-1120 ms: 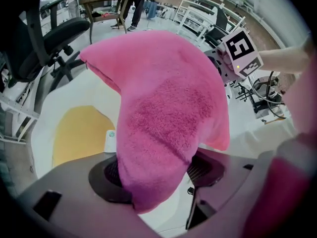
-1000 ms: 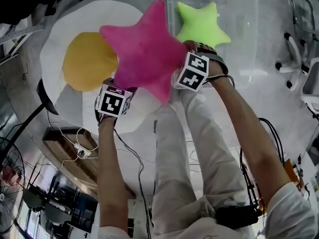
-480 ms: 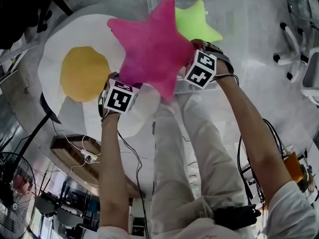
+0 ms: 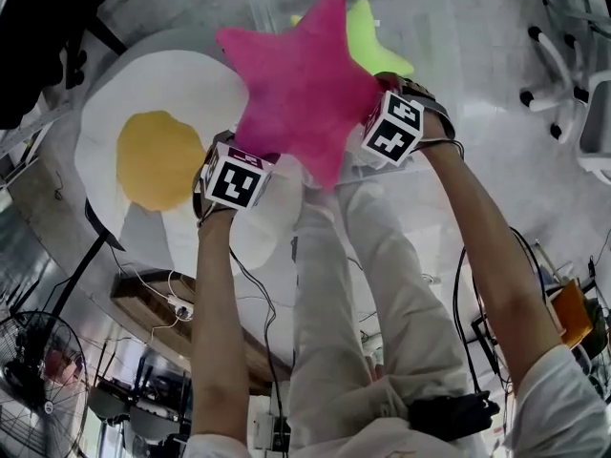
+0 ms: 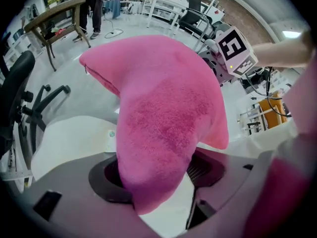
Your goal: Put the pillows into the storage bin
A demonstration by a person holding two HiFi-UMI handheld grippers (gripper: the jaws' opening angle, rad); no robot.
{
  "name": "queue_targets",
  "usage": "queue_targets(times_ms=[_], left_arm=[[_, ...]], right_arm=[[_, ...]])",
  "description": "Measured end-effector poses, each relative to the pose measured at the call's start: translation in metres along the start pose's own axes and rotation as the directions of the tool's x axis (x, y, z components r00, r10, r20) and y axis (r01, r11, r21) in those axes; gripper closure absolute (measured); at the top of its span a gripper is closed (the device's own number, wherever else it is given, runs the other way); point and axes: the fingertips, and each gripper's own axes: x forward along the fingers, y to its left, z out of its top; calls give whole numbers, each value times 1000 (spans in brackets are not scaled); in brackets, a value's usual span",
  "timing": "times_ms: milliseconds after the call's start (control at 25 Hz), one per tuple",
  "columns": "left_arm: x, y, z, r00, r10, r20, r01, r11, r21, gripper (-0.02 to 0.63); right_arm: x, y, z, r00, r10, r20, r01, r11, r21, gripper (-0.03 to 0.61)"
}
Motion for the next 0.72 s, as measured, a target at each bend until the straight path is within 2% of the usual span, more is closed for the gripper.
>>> queue_targets(times_ms=[480, 720], left_arm=[[22, -25, 41, 998, -30, -56, 36, 993, 110, 282], [34, -33, 56, 996, -46, -77, 57, 989, 139, 276]], right_arm=[[2, -13, -58, 999, 2, -50, 4, 992, 123, 213], [5, -17, -80, 997, -2, -74, 14, 984, 175, 210]])
